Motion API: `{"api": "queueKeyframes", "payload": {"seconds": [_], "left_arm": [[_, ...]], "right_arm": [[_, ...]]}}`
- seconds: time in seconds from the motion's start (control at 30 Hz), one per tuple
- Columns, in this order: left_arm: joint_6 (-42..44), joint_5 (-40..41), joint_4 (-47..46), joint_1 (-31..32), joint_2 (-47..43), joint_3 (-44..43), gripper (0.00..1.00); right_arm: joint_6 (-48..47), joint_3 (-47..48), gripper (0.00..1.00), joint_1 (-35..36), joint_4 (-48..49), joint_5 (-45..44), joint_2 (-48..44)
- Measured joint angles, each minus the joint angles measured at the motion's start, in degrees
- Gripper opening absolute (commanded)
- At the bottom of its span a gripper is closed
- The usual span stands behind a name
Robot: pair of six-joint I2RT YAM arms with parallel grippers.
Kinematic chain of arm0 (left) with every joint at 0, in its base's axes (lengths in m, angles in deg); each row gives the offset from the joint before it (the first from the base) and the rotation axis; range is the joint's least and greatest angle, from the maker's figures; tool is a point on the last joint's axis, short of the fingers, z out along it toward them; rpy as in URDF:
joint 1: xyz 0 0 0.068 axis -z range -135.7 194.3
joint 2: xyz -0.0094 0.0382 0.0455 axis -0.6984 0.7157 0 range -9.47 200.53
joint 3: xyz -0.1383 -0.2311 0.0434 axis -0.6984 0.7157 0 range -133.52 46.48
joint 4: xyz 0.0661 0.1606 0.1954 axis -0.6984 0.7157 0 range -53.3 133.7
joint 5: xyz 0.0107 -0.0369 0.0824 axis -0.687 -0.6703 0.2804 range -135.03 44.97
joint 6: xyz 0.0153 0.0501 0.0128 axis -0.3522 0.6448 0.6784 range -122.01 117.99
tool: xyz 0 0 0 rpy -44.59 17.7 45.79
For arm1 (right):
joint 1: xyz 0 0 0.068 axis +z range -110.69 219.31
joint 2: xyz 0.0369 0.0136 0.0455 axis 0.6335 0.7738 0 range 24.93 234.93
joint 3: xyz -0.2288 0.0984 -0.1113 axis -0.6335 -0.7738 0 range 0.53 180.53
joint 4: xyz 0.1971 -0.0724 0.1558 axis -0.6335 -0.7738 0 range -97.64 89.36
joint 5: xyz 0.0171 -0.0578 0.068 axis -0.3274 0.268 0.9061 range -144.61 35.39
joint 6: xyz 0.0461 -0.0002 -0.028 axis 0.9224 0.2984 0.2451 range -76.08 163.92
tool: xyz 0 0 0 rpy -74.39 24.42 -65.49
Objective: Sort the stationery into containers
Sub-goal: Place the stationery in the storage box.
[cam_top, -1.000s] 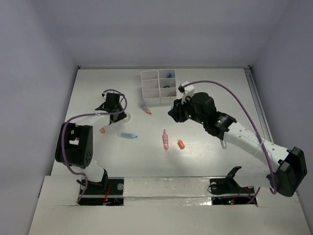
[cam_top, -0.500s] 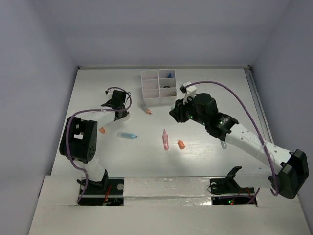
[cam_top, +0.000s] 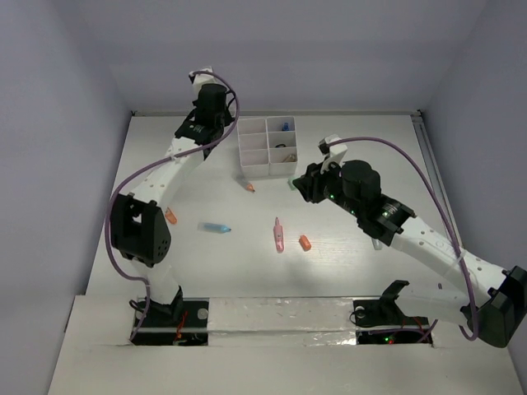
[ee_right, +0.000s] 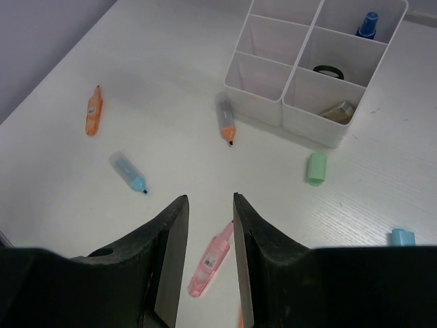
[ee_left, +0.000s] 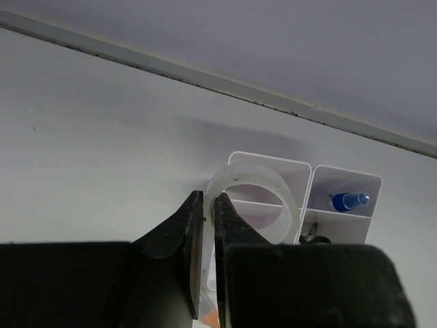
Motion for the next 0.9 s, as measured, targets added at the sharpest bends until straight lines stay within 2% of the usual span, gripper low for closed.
{"api": "queueKeyframes", "payload": {"seconds": [0.43,0.63,0.9], "left_arm": [[6.23,0.24,-0.79,2.47,17.05,-10.16,0.0],[8.55,1.16,-1.49,3.15,20.26,-14.75,0.0],[11.52,1.97,-2.95,3.69,21.2,-14.75,0.0]], "right_arm": [[0.0,-0.26,0.38,-0.04,0.02,-0.37,-0.11],[-0.02,-0.26,0.38,-0.04,0.02,-0.37,-0.11],[-0.02,-0.28,0.38,-0.04,0.11,-0.37,-0.09]]}}
